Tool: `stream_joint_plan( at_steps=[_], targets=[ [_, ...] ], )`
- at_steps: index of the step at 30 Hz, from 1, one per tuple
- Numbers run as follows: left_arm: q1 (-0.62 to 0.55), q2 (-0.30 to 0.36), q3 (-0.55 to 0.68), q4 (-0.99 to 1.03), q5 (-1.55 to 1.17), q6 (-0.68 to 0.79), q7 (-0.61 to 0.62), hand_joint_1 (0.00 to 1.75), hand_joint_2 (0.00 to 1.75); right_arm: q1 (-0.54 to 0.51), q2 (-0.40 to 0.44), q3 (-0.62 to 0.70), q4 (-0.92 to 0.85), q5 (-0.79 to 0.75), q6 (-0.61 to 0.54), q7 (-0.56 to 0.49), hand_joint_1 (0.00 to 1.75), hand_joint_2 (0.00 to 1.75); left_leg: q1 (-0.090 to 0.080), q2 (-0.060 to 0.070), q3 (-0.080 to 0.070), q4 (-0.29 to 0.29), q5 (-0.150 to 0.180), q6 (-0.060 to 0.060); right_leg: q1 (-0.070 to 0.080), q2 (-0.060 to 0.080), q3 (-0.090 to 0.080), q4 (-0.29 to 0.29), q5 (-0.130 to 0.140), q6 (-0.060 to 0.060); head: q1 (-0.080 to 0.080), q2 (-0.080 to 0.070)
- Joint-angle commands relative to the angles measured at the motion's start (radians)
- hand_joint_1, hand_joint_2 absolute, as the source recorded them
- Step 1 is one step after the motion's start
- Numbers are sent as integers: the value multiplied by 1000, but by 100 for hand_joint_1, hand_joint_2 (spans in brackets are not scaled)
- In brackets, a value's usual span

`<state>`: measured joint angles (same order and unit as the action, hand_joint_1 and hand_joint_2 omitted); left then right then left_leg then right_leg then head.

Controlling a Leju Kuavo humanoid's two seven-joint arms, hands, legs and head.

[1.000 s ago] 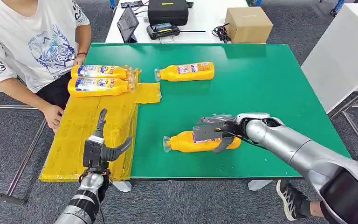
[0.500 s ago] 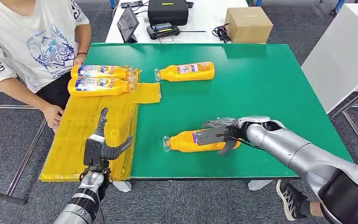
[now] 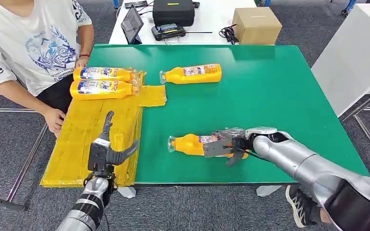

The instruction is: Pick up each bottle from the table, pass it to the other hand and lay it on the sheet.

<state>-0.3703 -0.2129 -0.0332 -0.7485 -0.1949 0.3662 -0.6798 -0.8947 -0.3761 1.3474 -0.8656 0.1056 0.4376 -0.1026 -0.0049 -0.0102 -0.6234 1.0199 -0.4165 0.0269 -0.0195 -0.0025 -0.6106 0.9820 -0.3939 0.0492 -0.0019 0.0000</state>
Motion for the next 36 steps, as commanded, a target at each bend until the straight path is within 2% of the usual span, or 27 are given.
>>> stream_joint_plan(
  at_steps=[1,20,21,22,30,34,36],
  targets=[
    [-41,1,-10,80,2,-4,-18,0,175,32,78,18,141,60,-24,-17,0,175,1,0,4,-1,-1,-2,2,0,4,-2,-1,-2,0,0],
    [-34,5,9,74,3,-5,-18,0,175,35,110,-36,182,109,-56,-29,0,175,1,3,3,-1,0,-1,1,1,2,-1,1,-1,0,0],
    [-32,4,11,71,3,-5,-18,0,175,37,109,-42,182,118,-60,-30,23,175,1,3,5,-1,-1,-1,2,2,3,-1,0,-1,0,0],
    [-31,4,11,70,2,-4,-18,0,175,39,109,-45,182,119,-63,-32,171,175,1,3,4,-1,-1,-1,1,2,3,-1,0,-1,0,0],
    [-10,6,33,45,0,-10,-17,0,175,71,134,-168,156,172,-178,-41,175,175,1,3,5,-1,-1,-2,2,2,3,-1,1,-2,0,0],
    [-9,6,34,40,-1,-11,-16,0,175,76,136,-174,152,177,-185,-40,175,175,1,3,4,-1,0,-1,1,2,3,-1,0,-1,0,0],
    [-5,5,37,35,-4,-9,-14,0,175,97,141,-212,146,190,-233,-43,175,175,1,3,4,0,-1,-1,1,2,3,0,0,-1,0,0]
  ],
)
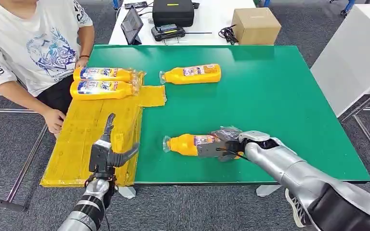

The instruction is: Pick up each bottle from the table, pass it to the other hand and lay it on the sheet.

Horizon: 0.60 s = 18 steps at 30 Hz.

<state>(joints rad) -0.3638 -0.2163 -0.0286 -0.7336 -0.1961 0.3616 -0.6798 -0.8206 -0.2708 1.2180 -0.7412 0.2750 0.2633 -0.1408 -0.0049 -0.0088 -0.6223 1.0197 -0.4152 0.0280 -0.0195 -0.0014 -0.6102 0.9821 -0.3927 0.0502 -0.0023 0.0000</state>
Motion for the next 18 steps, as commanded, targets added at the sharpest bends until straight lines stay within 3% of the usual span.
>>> stream_joint_plan(
  at_steps=[1,5,9,17,18],
  targets=[
    [-8,8,36,15,-5,-6,-12,0,175,44,43,-123,11,35,-94,-12,175,175,1,1,2,0,-2,-2,1,1,2,-1,-1,-2,1,0],
    [32,4,61,-47,-14,-13,0,0,175,214,94,-368,-141,124,-330,-19,175,175,1,1,1,-1,-1,-1,1,1,2,-1,-1,-1,0,0],
    [108,-18,106,-164,8,-61,52,0,175,498,264,-748,-494,321,-616,-38,175,175,3,5,3,-2,-4,-3,3,5,3,-2,-2,-3,1,0],
    [118,-21,105,-187,6,-70,72,0,175,528,283,-807,-538,364,-575,-41,175,175,5,-3,-3,0,-3,-2,4,-3,-2,0,-4,-3,1,0],
    [120,-29,115,-194,33,-89,79,0,175,567,338,-889,-573,350,-703,-126,175,175,6,-2,-1,1,-5,-3,5,-2,0,0,-5,-4,1,0]
  ],
)
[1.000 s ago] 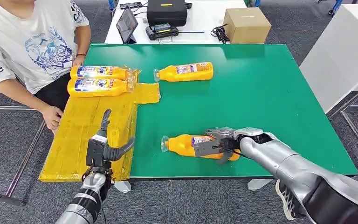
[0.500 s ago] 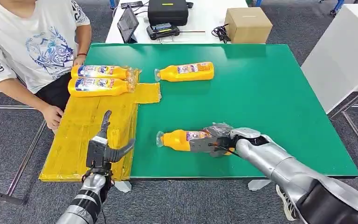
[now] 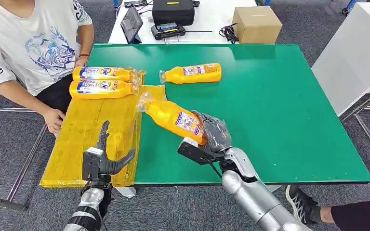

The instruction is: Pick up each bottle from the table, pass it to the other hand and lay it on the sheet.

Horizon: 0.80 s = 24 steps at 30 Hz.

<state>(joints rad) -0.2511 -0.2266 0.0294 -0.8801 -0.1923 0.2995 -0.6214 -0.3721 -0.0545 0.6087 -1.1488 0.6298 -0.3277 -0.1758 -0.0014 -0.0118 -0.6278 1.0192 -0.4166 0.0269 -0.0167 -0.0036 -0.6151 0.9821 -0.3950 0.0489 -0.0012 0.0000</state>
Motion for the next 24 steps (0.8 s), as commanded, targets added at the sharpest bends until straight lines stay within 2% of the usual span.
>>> stream_joint_plan(
  at_steps=[1,3,7,12,17,24],
  targets=[
    [17,-23,57,-68,50,-48,33,0,175,151,146,-317,-200,-6,-145,-110,175,175,0,0,2,0,-2,-1,0,0,3,0,-1,-1,-1,0],
    [35,-32,48,-115,93,-89,62,0,175,225,176,-368,-295,-10,-226,-158,175,175,1,1,3,1,-3,-2,1,1,3,1,-2,-2,0,0],
    [46,-32,0,-165,139,-136,100,0,175,296,205,-409,-366,-90,-257,-248,175,175,-1,-3,2,0,-2,-2,0,-4,4,0,-3,-2,-1,0],
    [95,-25,-125,-255,268,-278,175,0,175,344,239,-393,-196,-141,-148,-296,175,175,-1,1,2,0,-2,-1,0,0,3,-1,-1,-1,-1,0],
    [124,4,-262,-309,378,-401,257,0,175,340,300,-322,34,-154,-147,-407,175,175,0,3,6,-2,-3,-2,1,1,6,-3,-2,-2,0,0],
    [116,16,-276,-297,387,-396,247,0,175,328,303,-309,51,-164,-162,-419,175,175,0,4,6,-2,-3,-2,1,2,5,-2,-1,-2,-1,0]
  ],
)
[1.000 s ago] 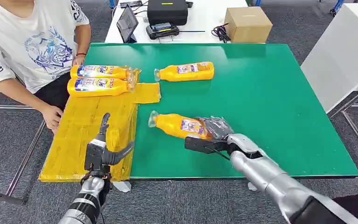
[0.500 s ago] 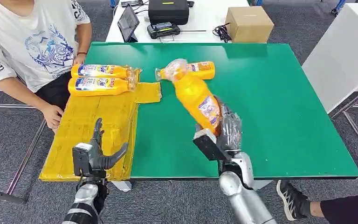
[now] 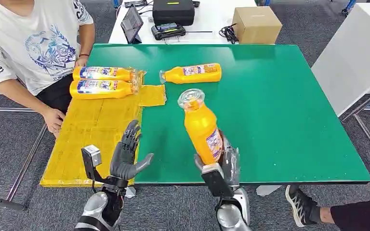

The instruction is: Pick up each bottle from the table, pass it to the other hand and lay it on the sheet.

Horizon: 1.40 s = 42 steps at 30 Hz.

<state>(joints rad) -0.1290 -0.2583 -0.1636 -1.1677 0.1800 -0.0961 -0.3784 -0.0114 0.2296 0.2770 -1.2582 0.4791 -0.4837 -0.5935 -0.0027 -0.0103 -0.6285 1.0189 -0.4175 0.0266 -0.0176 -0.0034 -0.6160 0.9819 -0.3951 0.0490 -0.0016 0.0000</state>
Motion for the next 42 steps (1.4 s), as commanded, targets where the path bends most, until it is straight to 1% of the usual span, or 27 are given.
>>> stream_joint_plan(
  at_steps=[1,2,3,5,6,7,8,9,10,11,12,14,15,17,20,22,23,25,26,27,29,31,32,34,38,39,42],
  targets=[
    [-7,48,-84,-9,15,0,4,0,175,-33,19,23,160,-13,-6,-2,175,175,1,2,5,-1,-1,-1,1,1,4,-1,-1,-2,0,0],
    [-7,48,-84,-9,15,0,4,0,175,-33,19,23,160,-13,-6,-2,175,175,1,1,3,-1,-1,-1,1,1,3,-1,-1,-1,0,0],
    [-7,48,-84,-9,15,0,4,0,175,-33,19,23,160,-13,-6,-2,175,175,1,2,6,-1,-2,-2,1,2,6,-2,-1,-2,0,0],
    [-7,48,-84,-9,15,0,4,0,175,-33,19,23,160,-13,-6,-2,175,175,1,2,3,-1,-1,-1,1,2,3,-1,0,-1,0,0],
    [-7,48,-84,-9,15,0,4,0,175,-33,19,23,160,-13,-6,-2,175,175,1,3,6,-1,-2,-2,1,2,6,-2,-1,-2,0,0],
    [-7,49,-92,-15,2,7,-9,0,175,-35,15,44,174,-13,26,12,175,175,1,2,5,-1,-2,-1,1,2,5,-1,-1,-2,0,0],
    [-10,48,-100,-15,12,-8,-3,0,175,-40,23,61,204,-2,24,0,175,175,1,1,4,-1,-1,-1,1,1,4,-1,-1,-2,0,0],
    [-16,46,-111,-18,2,-3,-6,0,175,-51,41,81,251,-5,35,-2,175,175,1,2,6,-1,-2,-2,1,2,6,-2,-2,-3,0,0],
    [-20,45,-119,-17,0,-6,-5,0,175,-61,49,109,287,28,8,-12,175,175,1,3,5,-1,-2,-2,1,2,5,-1,-1,-2,0,0],
    [-22,44,-125,-16,1,-5,-5,0,175,-83,56,121,342,-8,21,-29,175,175,1,3,4,-1,-1,-1,1,3,3,-1,0,-2,0,0],
    [-26,46,-135,-14,2,-10,-2,0,175,-101,56,149,384,10,-7,-45,175,175,2,4,7,-1,-2,-2,2,4,6,-2,-1,-3,0,0],
    [-30,50,-148,-12,-19,-2,-7,0,175,-122,67,168,419,2,-3,-54,175,175,1,3,4,-1,-1,-2,1,2,4,-1,0,-2,0,0],
    [-31,50,-150,-7,-23,4,-4,0,175,-129,71,176,428,-3,-2,-53,175,175,2,3,6,-1,-2,-2,2,2,5,-1,-1,-3,0,0],
    [-36,50,-156,10,-31,7,0,0,175,-149,72,204,441,-3,7,-41,175,175,2,2,3,-1,-1,-1,1,2,2,-1,0,-2,0,0],
    [-42,52,-165,25,-48,6,1,0,175,-168,77,227,446,-5,15,-28,175,175,2,4,6,-1,-2,-2,2,3,6,-1,-1,-2,0,0],
    [-44,56,-177,30,-85,19,0,0,175,-183,79,248,449,5,16,-11,175,175,1,3,4,-1,-1,-1,1,3,3,-1,-1,-2,0,0],
    [-40,53,-177,30,-84,11,8,0,175,-188,78,266,459,20,15,-1,175,175,2,4,6,-1,-2,-2,2,3,5,-1,-1,-3,0,0],
    [-41,51,-178,37,-92,13,12,0,175,-202,85,293,493,42,4,6,175,175,1,2,3,-1,-1,-1,1,2,3,-1,-1,-2,0,0],
    [-42,51,-179,41,-94,12,13,0,175,-202,87,301,503,47,-3,5,175,175,2,3,6,-1,-2,-2,2,3,5,-1,-1,-3,0,0],
    [-45,50,-179,48,-85,-2,22,0,175,-209,92,313,523,42,1,-2,175,175,2,3,4,-1,-1,-2,1,3,3,-1,-1,-2,0,0],
    [-46,50,-179,49,-82,-6,24,0,175,-211,93,317,528,45,-3,-1,175,175,2,3,6,-1,-2,-2,2,3,5,-1,-1,-3,0,0],
    [-46,50,-179,49,-82,-6,24,0,175,-211,93,317,528,45,-3,-1,175,175,2,2,4,-1,-1,-2,1,1,3,-1,-1,-2,0,0],
    [-46,50,-179,49,-82,-6,24,0,175,-211,93,317,528,45,-3,-1,175,175,2,2,6,-1,-2,-2,2,2,5,-1,-2,-3,0,0],
    [-46,50,-179,49,-82,-6,24,0,175,-211,93,317,528,45,-3,-1,175,175,2,2,5,-1,-2,-2,2,1,4,-1,-1,-2,0,0],
    [-49,53,-180,61,-58,-32,38,0,175,-227,99,332,561,40,-5,3,175,175,1,1,3,-1,-1,-1,1,1,2,0,-1,-1,0,0],
    [-50,53,-180,62,-59,-31,38,0,175,-228,99,333,564,39,-8,4,175,175,2,2,5,0,-2,-2,2,2,5,-1,-1,-2,0,0],
    [-54,54,-176,85,13,-98,75,0,175,-240,103,357,594,56,-24,8,175,175,2,1,4,-1,-1,-2,1,1,4,-1,-1,-2,0,0]
  ],
)
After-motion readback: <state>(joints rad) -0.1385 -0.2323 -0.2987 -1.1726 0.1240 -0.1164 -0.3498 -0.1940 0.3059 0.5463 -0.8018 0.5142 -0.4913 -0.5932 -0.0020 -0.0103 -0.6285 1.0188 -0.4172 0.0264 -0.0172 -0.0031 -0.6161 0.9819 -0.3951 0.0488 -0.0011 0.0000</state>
